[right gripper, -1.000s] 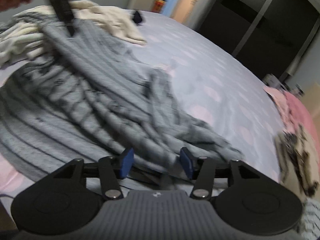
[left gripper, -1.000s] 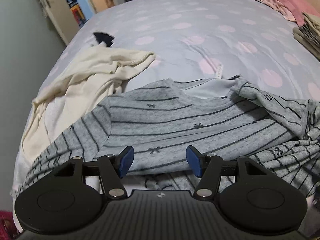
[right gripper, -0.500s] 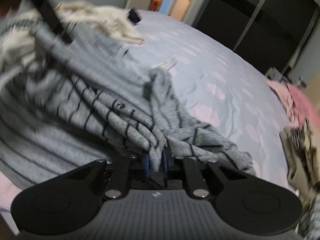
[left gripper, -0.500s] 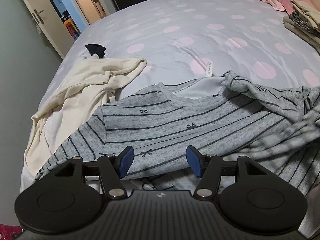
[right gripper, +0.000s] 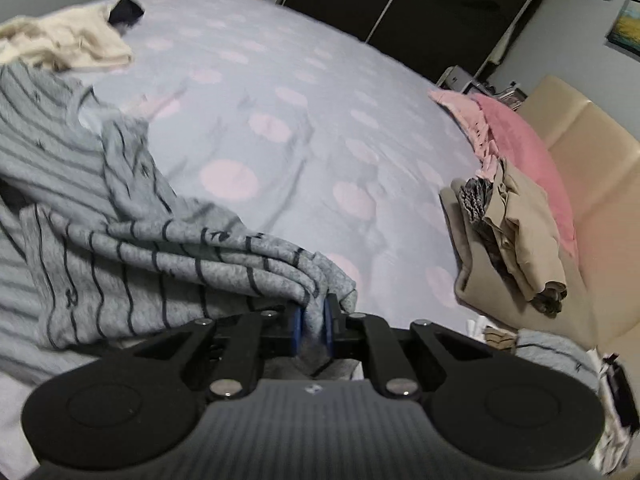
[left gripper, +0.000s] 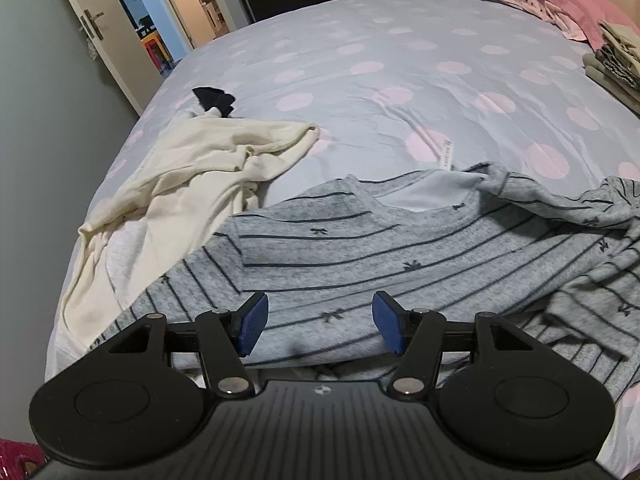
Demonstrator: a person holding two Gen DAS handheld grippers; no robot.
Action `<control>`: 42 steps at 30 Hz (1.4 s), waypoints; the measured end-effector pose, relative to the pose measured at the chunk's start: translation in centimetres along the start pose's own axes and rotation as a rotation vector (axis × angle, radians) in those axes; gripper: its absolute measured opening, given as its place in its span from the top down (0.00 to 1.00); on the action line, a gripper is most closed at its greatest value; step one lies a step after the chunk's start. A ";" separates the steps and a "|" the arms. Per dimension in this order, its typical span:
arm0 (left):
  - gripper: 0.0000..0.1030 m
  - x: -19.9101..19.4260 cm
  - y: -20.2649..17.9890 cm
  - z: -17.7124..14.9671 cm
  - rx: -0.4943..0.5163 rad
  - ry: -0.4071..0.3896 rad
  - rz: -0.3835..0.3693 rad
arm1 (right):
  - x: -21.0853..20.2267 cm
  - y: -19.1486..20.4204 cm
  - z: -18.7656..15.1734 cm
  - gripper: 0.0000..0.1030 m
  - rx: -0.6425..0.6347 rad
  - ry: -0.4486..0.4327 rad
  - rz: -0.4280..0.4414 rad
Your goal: Fold clothes
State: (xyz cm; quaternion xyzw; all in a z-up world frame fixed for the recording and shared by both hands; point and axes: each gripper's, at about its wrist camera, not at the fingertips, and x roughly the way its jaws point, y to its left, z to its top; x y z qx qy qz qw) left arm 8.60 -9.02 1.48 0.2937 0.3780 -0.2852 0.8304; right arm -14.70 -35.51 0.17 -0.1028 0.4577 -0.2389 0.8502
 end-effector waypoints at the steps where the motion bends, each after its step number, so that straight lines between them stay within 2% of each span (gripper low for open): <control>1: 0.45 0.1 0.5 0.2 -0.006 0.005 0.001 | 0.0 -0.4 0.2 0.87 0.001 0.001 0.008; 5: 0.45 0.9 2.4 0.9 -0.013 0.016 -0.004 | -0.6 -0.5 1.3 0.84 -0.007 -0.029 0.097; 7: 0.45 1.6 3.3 1.3 -0.010 0.017 -0.006 | -0.8 -0.6 1.8 0.78 -0.011 -0.044 0.142; 12: 0.45 4.0 5.1 2.5 0.010 0.003 0.001 | -1.5 -0.8 3.2 0.76 -0.020 -0.081 0.253; 14: 0.45 5.1 5.5 3.2 0.028 -0.006 0.010 | -1.8 -0.9 3.7 0.69 -0.024 -0.096 0.298; 16: 0.45 6.2 5.8 3.8 0.040 -0.010 0.009 | -2.1 -1.0 4.2 0.68 -0.027 -0.112 0.342; 22: 0.45 9.7 6.4 4.7 0.050 -0.005 -0.009 | 2.3 0.8 5.9 0.68 -0.047 -0.073 0.412; 28: 0.45 12.8 6.8 4.0 0.061 0.057 -0.003 | 7.1 2.7 7.5 0.66 -0.067 -0.028 0.477; 32: 0.46 13.9 6.9 3.5 0.060 0.072 0.010 | 9.5 4.5 7.2 0.66 -0.088 0.030 0.539; 36: 0.53 14.0 6.6 3.2 0.065 0.057 0.025 | 10.5 6.1 6.3 0.70 -0.137 0.058 0.554; 38: 0.57 14.0 6.7 3.1 0.062 0.052 0.032 | 10.4 6.0 6.2 0.81 -0.141 0.057 0.570; 39: 0.61 14.1 6.7 3.2 0.059 0.052 0.033 | 10.3 6.0 6.1 0.93 -0.141 0.056 0.571; 40: 0.62 14.1 6.9 3.2 0.055 0.052 0.031 | 10.2 5.9 6.1 1.00 -0.143 0.053 0.565; 42: 0.67 14.0 7.2 3.4 0.040 0.051 0.028 | 9.9 5.9 6.0 1.00 -0.145 0.048 0.554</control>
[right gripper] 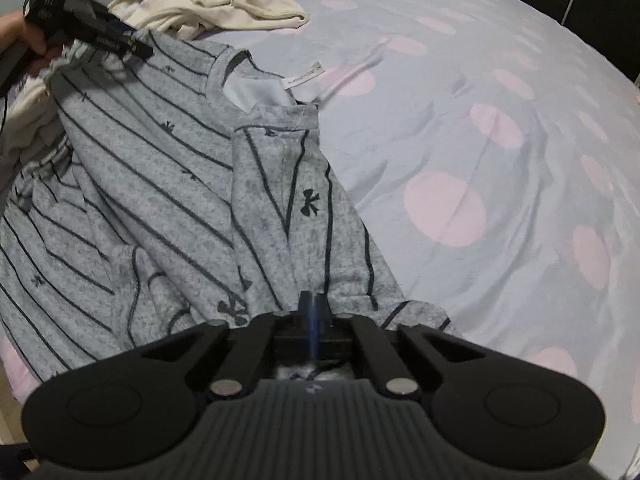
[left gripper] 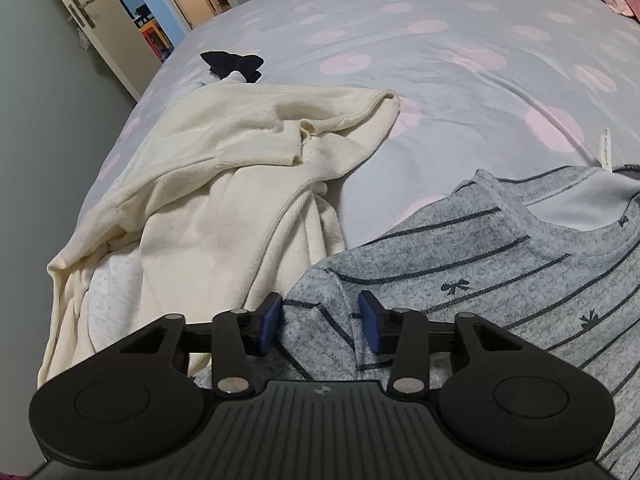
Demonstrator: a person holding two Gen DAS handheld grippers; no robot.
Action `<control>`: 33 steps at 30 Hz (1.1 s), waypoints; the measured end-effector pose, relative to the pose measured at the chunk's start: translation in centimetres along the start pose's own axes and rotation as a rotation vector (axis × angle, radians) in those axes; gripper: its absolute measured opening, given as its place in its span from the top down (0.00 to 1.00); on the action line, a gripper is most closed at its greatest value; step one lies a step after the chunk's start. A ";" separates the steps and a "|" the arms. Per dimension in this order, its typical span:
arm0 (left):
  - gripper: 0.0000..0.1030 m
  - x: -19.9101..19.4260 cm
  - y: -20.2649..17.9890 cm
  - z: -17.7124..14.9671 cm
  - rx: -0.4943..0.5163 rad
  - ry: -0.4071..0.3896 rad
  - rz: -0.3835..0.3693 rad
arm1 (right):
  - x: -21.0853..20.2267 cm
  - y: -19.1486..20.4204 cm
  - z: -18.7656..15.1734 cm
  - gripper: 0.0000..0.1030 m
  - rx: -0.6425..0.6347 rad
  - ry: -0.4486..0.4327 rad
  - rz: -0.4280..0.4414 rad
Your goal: Fold clothes
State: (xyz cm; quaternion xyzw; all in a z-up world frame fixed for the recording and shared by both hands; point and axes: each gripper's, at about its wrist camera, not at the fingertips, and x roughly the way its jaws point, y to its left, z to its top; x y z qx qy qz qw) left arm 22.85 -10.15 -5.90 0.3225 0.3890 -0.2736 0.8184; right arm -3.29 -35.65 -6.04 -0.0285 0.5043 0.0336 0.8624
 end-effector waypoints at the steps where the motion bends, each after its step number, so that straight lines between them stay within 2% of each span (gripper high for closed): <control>1: 0.68 -0.1 0.2 0.0 -0.009 -0.002 -0.002 | -0.1 0.0 0.0 1.00 -0.002 -0.002 -0.006; 3: 0.77 -0.6 0.4 0.2 -0.025 -0.013 -0.004 | -0.3 0.1 -0.1 1.00 -0.005 -0.005 -0.017; 6: 0.89 -1.6 0.8 0.6 -0.041 -0.035 -0.010 | -1.8 -0.7 -0.3 1.00 0.045 -0.055 -0.041; 8: 0.90 -2.0 1.0 0.9 -0.055 -0.037 -0.011 | -2.6 -1.7 -0.5 1.00 0.092 -0.081 -0.060; 11: 0.89 -2.3 0.9 1.2 -0.056 -0.036 -0.019 | -3.5 -2.8 -1.1 1.00 0.149 -0.109 -0.041; 12: 0.85 -2.3 0.8 1.2 -0.050 -0.039 -0.023 | -3.7 -2.8 -1.3 0.94 0.152 -0.114 -0.017; 14: 0.81 -2.4 0.6 1.1 -0.044 -0.060 -0.018 | -3.5 -2.1 -1.4 0.91 0.125 -0.114 0.017; 16: 0.76 -2.5 0.6 1.2 -0.042 -0.077 -0.009 | -3.0 -1.1 -1.6 0.76 0.088 -0.104 0.023; 18: 0.71 -2.5 0.5 1.2 -0.039 -0.089 -0.002 | -2.1 -0.3 -1.8 0.71 0.061 -0.073 0.031; 20: 0.70 -2.2 0.4 1.2 -0.027 -0.088 -0.001 | -1.4 0.3 -1.9 0.72 0.040 -0.050 0.035; 23: 0.56 -1.5 0.3 1.0 -0.009 -0.076 -0.004 | -1.2 0.5 -1.9 0.72 0.026 -0.038 0.022; 24: 0.56 -1.2 0.3 0.9 -0.004 -0.071 -0.005 | -1.1 0.6 -2.0 0.72 0.021 -0.034 0.018; 27: 0.55 -0.6 -0.3 0.6 0.023 -0.063 -0.010 | -0.9 0.8 -2.0 0.84 0.007 -0.023 0.005; 28: 0.55 -0.5 -0.6 0.5 0.041 -0.061 -0.003 | -0.8 0.9 -2.1 0.91 0.003 -0.019 0.001; 29: 0.56 -0.4 -0.9 0.5 0.061 -0.053 0.011 | -0.7 1.0 -2.1 0.93 -0.002 -0.015 -0.003; 33: 0.82 -0.8 -0.6 0.8 0.031 -0.057 0.031 | -0.7 1.1 -2.1 0.98 -0.010 -0.008 -0.016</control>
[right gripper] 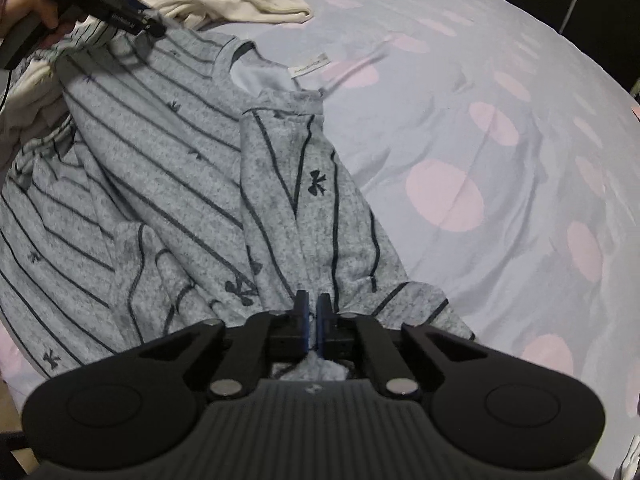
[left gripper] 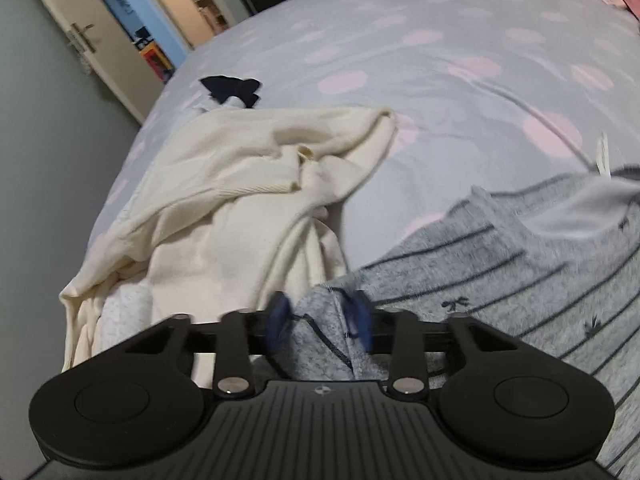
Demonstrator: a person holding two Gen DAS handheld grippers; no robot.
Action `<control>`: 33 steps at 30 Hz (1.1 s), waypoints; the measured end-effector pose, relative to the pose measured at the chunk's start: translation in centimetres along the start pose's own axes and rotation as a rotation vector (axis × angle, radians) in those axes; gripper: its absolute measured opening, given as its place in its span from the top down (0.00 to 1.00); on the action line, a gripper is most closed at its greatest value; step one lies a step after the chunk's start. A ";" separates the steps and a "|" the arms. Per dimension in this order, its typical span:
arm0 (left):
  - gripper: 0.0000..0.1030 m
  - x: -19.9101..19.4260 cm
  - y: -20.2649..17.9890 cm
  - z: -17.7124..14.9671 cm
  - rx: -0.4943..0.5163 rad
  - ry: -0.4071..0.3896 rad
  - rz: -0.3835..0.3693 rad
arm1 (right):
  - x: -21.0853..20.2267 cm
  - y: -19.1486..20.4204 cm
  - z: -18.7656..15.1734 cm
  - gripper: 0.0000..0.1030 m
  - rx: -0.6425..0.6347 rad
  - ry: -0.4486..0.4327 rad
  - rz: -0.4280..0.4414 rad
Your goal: Fold clothes
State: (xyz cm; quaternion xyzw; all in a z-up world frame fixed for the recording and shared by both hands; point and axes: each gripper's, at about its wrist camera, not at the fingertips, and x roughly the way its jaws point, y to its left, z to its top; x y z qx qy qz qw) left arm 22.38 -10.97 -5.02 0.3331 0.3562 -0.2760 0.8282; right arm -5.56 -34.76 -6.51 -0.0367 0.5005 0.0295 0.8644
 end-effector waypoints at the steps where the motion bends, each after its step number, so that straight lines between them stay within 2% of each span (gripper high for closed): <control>1: 0.86 -0.3 0.3 0.1 -0.018 -0.008 -0.010 | -0.4 -0.3 0.0 0.98 0.010 -0.010 0.001; 3: 0.92 -0.9 0.7 0.3 -0.041 -0.022 -0.026 | -1.0 -0.6 0.1 0.98 0.017 -0.030 -0.017; 8: 0.94 -2.9 0.8 1.1 -0.074 -0.067 -0.018 | -3.5 -2.0 0.7 0.98 0.096 -0.124 -0.083; 12: 0.95 -5.0 2.0 2.0 -0.166 -0.111 -0.020 | -6.4 -3.5 1.3 0.99 0.177 -0.218 -0.144; 17: 0.95 -8.9 4.1 2.5 -0.306 -0.197 -0.048 | -11.7 -5.8 0.6 0.99 0.284 -0.361 -0.288; 21: 0.95 -12.9 5.1 2.7 -0.377 -0.305 -0.088 | -15.7 -7.4 -0.9 0.99 0.363 -0.448 -0.400; 26: 0.95 -17.8 4.9 2.5 -0.397 -0.412 -0.151 | -16.8 -7.1 -3.8 0.99 0.368 -0.410 -0.385; 29: 0.95 -18.9 4.1 1.8 -0.369 -0.406 -0.171 | -17.3 -6.8 -5.6 0.99 0.368 -0.382 -0.372; 33: 0.95 -19.4 2.5 0.1 -0.309 -0.356 -0.160 | -18.0 -6.4 -8.0 0.99 0.368 -0.343 -0.354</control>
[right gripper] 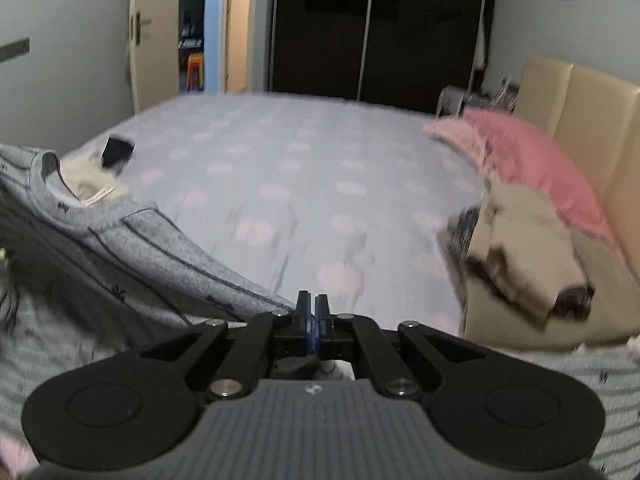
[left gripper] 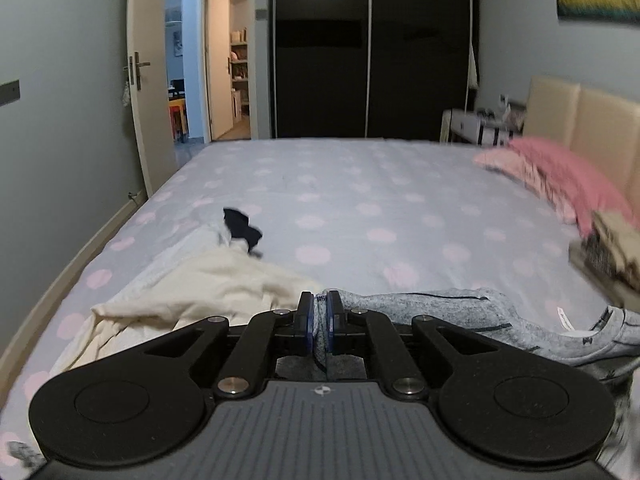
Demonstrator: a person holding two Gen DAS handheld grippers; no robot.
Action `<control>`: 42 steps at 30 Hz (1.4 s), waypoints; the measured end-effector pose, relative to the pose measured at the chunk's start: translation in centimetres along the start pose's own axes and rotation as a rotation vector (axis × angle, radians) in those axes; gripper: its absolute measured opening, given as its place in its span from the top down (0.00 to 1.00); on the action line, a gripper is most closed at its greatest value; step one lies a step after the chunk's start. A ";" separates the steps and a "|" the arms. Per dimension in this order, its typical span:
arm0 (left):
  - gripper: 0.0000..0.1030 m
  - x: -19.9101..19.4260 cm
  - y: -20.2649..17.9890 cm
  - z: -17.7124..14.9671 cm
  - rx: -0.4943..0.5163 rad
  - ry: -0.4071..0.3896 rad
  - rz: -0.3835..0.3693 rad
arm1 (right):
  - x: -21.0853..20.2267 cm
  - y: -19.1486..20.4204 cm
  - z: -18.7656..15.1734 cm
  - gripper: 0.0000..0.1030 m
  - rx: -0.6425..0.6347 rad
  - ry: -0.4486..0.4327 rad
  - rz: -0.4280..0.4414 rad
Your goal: Fold clothes
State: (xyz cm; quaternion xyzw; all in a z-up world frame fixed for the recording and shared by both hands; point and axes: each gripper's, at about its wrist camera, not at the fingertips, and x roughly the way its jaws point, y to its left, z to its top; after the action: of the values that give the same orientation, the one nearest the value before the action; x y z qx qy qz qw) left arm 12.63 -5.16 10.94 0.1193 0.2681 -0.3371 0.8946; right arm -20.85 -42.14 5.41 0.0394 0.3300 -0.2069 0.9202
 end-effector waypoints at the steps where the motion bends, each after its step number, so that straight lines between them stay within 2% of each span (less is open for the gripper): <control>1: 0.95 -0.2 -0.1 -0.6 0.010 0.019 0.008 | -0.1 0.0 -0.7 0.99 -0.006 0.019 0.011; 4: 0.95 -0.6 0.0 -2.6 0.028 0.084 0.031 | 0.1 0.9 -3.2 0.99 -0.052 0.101 0.065; 10: 0.95 -0.2 0.5 -7.0 0.079 0.236 0.063 | 1.2 4.4 -8.0 0.99 -0.237 0.264 0.162; 13: 0.96 -0.1 0.5 -8.3 0.118 0.280 0.046 | 1.8 5.6 -9.4 0.99 -0.310 0.312 0.188; 20: 0.92 -0.1 0.6 -11.2 0.206 0.373 -0.004 | 1.5 6.7 -9.1 0.93 -0.382 0.297 0.223; 23: 0.82 -0.1 0.7 -12.5 0.244 0.413 -0.025 | 0.7 7.2 -9.0 0.79 -0.420 0.257 0.251; 25: 0.74 -0.7 0.3 -12.7 0.287 0.389 -0.045 | 0.1 7.6 -8.9 0.69 -0.447 0.226 0.266; 28: 0.65 -1.8 -0.5 -12.9 0.351 0.336 -0.083 | -0.1 8.5 -9.0 0.62 -0.494 0.188 0.260; 30: 0.52 -2.3 -1.2 -12.7 0.378 0.301 -0.126 | 0.2 9.0 -9.0 0.61 -0.524 0.176 0.248; 32: 0.52 -2.3 -2.1 -12.7 0.418 0.286 -0.157 | 0.8 9.5 -9.0 0.60 -0.553 0.170 0.242; 38: 0.52 -0.9 -6.0 -14.2 0.590 0.324 -0.287 | 2.1 10.3 -9.2 0.60 -0.606 0.189 0.252; 40: 0.54 0.4 -7.2 -15.2 0.658 0.353 -0.282 | 2.5 10.3 -9.4 0.60 -0.611 0.205 0.271; 42: 0.61 1.8 -7.9 -16.1 0.693 0.394 -0.280 | 2.7 10.4 -9.7 0.60 -0.618 0.210 0.273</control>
State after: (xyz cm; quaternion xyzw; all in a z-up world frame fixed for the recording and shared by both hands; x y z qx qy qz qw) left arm 2.09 -5.64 -3.69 0.4376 0.3182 -0.4964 0.6788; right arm -20.49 -31.61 -4.54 -0.1760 0.4614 0.0325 0.8690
